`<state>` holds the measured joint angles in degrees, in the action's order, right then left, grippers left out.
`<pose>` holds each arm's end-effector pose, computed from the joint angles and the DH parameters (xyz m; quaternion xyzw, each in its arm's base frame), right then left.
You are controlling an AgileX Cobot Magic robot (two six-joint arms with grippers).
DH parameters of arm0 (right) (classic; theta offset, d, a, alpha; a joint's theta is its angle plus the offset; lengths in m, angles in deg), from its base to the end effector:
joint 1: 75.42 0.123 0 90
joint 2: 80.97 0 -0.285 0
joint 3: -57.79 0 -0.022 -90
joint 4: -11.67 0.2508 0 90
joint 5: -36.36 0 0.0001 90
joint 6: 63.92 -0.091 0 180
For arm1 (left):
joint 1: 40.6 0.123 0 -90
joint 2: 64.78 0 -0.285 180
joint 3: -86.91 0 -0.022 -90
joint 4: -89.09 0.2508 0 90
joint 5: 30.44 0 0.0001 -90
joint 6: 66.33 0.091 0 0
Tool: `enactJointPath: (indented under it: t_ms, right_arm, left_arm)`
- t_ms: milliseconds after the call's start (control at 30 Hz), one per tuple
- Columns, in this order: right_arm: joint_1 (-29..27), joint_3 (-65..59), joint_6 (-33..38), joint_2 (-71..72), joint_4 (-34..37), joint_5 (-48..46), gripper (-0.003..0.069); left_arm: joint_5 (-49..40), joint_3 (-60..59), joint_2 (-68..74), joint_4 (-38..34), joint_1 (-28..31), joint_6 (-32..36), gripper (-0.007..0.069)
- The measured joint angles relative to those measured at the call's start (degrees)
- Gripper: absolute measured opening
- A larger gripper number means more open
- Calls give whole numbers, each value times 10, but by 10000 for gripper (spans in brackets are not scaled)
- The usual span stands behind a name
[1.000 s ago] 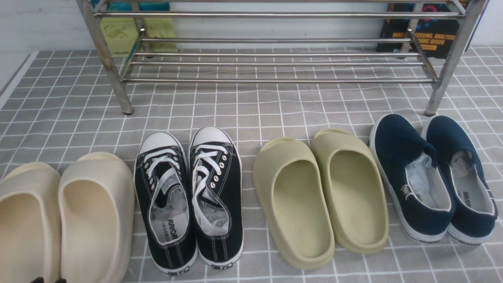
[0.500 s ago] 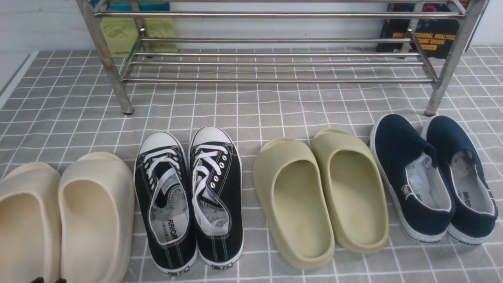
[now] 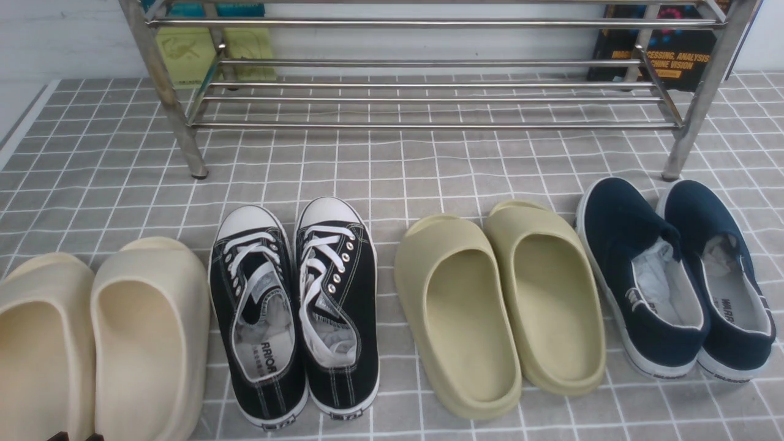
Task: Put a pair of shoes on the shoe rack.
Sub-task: Use the right arm to grab the shoe closest to it
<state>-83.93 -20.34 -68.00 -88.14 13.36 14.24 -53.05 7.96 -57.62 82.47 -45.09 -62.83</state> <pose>0.0518 -0.0067 0.1737 0.0960 0.8002 -0.0103 0.5919 0.0516 -0.0081 0.1684 0.0262 0.8115 -0.0541 0.5813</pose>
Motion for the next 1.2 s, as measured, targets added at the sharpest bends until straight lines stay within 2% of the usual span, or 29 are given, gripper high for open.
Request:
enactJointPath:
  t_ms: [500,600,667,767,800,933,967,1067,1200]
  right_arm:
    - [0,0,0,0,0,1,239]
    - [0,-3,0,0,2,26,239]
    - [0,-6,0,0,11,73,239]
    - [0,-6,0,0,14,208,239]
    - [0,-6,0,0,14,227,239]
    - [0,-6,-11,0,15,454,239]
    - [0,-6,-14,0,15,464,239]
    - [0,-6,-84,0,16,645,239]
    - [0,6,-99,-3,14,673,230]
  left_arm:
    - [0,0,0,0,0,0,239]
    - [0,0,0,0,0,0,239]
    - [0,0,0,0,0,0,239]
    - [0,0,0,0,0,0,239]
    - [0,0,0,0,0,0,239]
    - [0,0,0,0,0,0,239]
    - [0,0,0,0,0,0,239]
    - [0,0,0,0,0,0,239]
    - [0,0,0,0,0,0,239]
